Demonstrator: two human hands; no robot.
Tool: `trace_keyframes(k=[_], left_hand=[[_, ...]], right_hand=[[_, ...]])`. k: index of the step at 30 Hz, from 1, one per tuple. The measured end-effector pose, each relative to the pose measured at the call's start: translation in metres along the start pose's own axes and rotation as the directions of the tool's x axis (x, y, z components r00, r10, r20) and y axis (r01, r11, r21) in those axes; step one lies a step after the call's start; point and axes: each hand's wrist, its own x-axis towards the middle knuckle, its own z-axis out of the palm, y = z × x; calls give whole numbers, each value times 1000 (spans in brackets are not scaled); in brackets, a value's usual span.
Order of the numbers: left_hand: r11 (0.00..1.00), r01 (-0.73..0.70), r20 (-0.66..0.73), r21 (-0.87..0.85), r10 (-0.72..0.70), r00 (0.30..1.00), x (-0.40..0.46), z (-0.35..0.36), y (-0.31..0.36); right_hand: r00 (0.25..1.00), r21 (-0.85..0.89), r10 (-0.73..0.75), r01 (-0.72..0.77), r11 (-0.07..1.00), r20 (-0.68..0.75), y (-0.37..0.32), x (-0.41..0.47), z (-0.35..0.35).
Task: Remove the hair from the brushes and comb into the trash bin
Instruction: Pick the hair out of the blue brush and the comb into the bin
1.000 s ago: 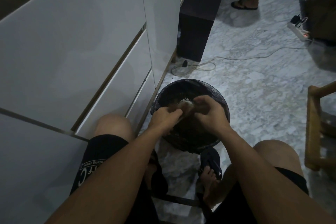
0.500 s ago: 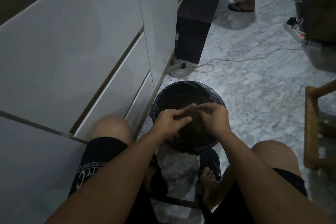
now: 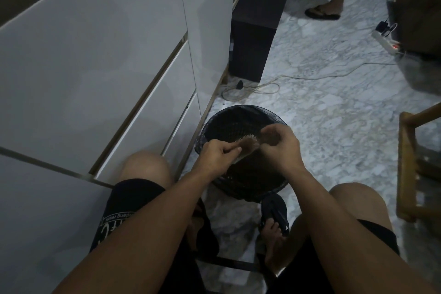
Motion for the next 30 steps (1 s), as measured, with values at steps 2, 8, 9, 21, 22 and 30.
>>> trace_keyframes(k=[2, 8, 9, 21, 22, 30], left_hand=[[1000, -1, 4, 18, 1, 1000, 1, 0, -2], [996, -47, -12, 81, 48, 999, 1, 0, -4], [996, -41, -28, 77, 43, 999, 1, 0, -3], [985, -60, -80, 161, 73, 994, -1, 0, -3], [983, -63, -78, 174, 78, 994, -1, 0, -2], [974, -116, -82, 197, 134, 988, -2, 2, 0]], right_hand=[[982, -34, -117, 123, 992, 148, -2, -2, 0], [991, -138, -22, 41, 990, 135, 5, -2, 4], [996, -114, 17, -7, 993, 90, 5, -1, 3], [962, 165, 270, -258, 952, -50, 13, 6, -2], [973, 196, 226, -231, 953, 46, 10, 3, -1], [996, 0, 24, -25, 1000, 90, 5, -4, 7]])
